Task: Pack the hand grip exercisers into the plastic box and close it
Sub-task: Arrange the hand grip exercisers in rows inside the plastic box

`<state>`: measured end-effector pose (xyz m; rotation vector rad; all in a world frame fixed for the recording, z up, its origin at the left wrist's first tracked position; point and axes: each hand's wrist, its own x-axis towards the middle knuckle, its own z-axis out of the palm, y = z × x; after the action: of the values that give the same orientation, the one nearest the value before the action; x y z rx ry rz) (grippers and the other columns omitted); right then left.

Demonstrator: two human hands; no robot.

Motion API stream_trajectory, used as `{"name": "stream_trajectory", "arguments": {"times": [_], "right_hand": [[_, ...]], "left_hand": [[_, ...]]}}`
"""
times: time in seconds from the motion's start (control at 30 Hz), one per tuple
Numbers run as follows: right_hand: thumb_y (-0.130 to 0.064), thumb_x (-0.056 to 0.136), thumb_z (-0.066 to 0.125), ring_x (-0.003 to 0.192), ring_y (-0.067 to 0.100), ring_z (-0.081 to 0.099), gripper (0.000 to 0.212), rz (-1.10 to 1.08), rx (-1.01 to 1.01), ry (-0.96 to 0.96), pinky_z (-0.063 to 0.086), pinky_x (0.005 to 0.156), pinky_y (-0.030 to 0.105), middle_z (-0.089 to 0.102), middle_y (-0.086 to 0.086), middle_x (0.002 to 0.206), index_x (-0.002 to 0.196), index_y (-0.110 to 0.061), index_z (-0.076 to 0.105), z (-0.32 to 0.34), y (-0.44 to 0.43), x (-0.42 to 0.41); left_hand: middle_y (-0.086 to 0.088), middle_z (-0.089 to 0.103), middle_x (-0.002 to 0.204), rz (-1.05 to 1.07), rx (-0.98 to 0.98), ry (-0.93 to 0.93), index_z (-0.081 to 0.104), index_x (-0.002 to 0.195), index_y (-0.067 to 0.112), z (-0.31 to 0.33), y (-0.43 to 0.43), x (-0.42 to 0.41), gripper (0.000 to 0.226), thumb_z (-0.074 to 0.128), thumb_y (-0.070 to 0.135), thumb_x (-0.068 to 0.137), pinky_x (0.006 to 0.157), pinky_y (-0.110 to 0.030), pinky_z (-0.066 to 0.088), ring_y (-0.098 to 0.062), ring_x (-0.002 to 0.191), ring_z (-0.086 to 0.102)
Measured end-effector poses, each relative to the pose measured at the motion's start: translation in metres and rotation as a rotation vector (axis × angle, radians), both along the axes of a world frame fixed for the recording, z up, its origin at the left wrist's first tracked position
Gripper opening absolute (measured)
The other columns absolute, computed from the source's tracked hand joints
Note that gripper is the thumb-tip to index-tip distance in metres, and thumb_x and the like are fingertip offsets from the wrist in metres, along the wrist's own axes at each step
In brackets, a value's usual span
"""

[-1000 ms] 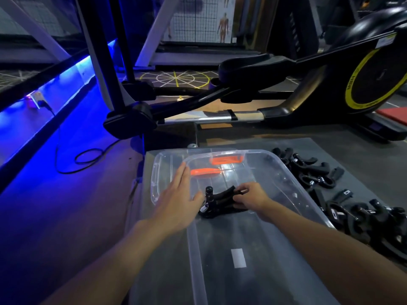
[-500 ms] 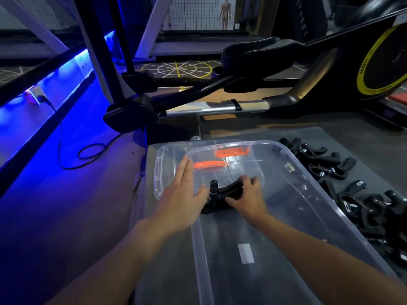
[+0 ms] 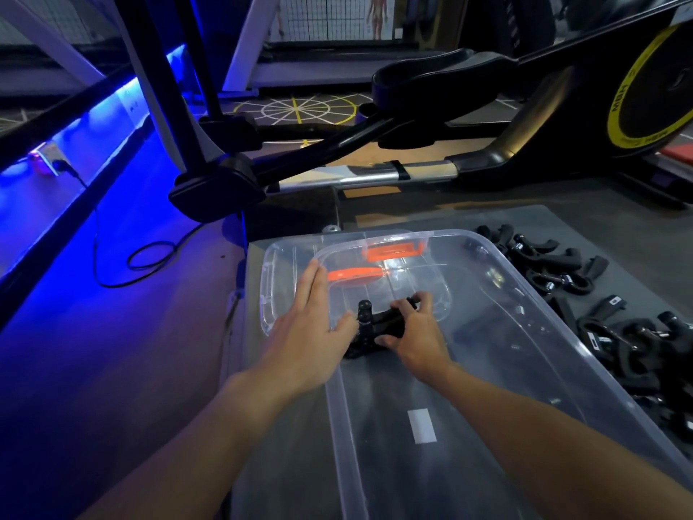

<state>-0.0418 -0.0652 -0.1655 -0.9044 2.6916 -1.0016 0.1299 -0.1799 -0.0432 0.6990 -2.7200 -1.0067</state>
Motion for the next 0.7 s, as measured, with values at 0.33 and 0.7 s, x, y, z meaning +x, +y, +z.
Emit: {"name": "stream_trajectory", "arguments": {"times": [0.33,0.7], "right_hand": [[-0.049,0.077,0.072,0.115,0.027,0.050,0.061,0.090,0.124,0.068,0.046,0.097,0.044,0.035,0.003,0.126,0.126,-0.021,0.050,0.061,0.022,-0.010],[-0.028,0.097,0.052,0.084,0.022,0.057,0.024,-0.036,-0.034,0.208,0.044,0.075,0.034,0.063,0.008,0.090,0.097,-0.009,0.065,0.179,0.160,-0.031]], "left_hand": [[0.000,0.025,0.148,0.014,-0.314,-0.070,0.029,0.144,0.019,0.021,0.001,-0.009,0.087,0.027,0.068,0.071,0.113,-0.042,0.024,-0.022,0.138,0.027],[0.003,0.049,0.131,-0.260,-0.451,0.107,0.050,0.127,0.026,0.063,0.118,-0.080,0.063,0.030,0.057,0.076,0.101,-0.041,0.031,-0.021,0.126,0.043]]}}
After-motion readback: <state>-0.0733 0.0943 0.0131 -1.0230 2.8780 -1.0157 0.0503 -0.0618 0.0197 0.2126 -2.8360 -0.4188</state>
